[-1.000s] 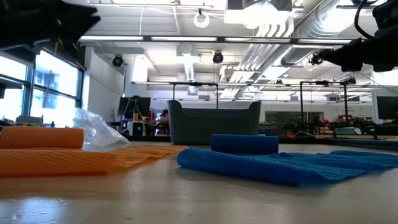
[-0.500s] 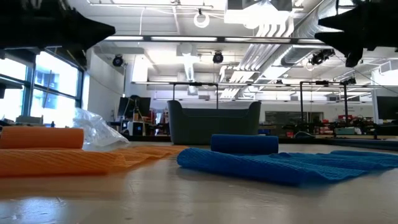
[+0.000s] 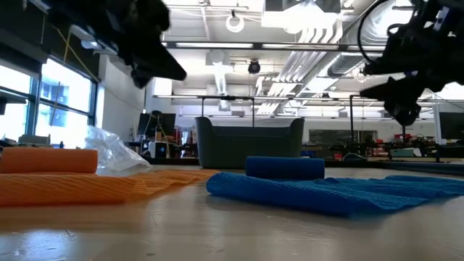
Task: Roll bandage
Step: Roll the blue bandage
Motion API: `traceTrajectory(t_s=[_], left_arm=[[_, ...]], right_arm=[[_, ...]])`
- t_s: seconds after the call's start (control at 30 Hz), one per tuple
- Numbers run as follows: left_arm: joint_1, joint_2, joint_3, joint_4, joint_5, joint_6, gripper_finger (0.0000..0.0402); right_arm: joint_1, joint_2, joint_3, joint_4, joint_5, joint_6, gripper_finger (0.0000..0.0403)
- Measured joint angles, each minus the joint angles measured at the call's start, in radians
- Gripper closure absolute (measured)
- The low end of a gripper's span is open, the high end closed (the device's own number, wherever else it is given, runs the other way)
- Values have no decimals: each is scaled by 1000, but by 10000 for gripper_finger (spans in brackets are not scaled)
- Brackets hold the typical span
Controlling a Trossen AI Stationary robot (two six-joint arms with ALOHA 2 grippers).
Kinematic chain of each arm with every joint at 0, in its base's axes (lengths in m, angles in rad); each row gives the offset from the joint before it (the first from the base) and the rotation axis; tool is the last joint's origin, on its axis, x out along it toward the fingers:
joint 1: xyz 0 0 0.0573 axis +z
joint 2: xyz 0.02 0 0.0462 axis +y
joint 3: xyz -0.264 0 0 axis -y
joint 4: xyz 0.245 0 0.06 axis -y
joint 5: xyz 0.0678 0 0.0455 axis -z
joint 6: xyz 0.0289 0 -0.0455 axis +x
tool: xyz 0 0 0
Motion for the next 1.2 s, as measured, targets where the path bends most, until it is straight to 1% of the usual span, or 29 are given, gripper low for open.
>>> traceTrajectory(t_s=[0.07,0.13,0.2,0.3,0.4,0.47,0.6,0.7,0.77,0.9,0.97,1.1,1.2], left_arm=[[-6,82,46,2,45,-26,395],[-13,147,74,19,63,-47,386],[-15,200,89,36,71,-98,373],[6,267,92,79,75,-188,343],[27,334,92,153,96,-256,307],[40,381,92,220,126,-306,281],[46,478,92,341,169,-398,232],[46,549,92,437,190,-462,206],[46,588,91,476,208,-498,194],[46,648,91,565,207,-565,184],[46,667,91,597,190,-582,184],[46,671,91,608,144,-583,184],[46,679,97,615,137,-583,184]], right_arm=[[14,122,42,0,-38,39,236],[30,242,88,0,-48,72,235],[46,346,125,1,-53,122,234],[73,474,174,1,-64,188,225],[103,569,207,21,-63,210,209],[114,615,215,47,-52,212,195],[115,694,216,112,14,246,173],[116,746,216,178,64,271,170],[116,790,216,251,75,271,171],[106,864,216,373,83,274,171],[100,889,217,387,116,290,171],[99,922,223,397,183,324,172],[98,943,223,424,194,326,172]])
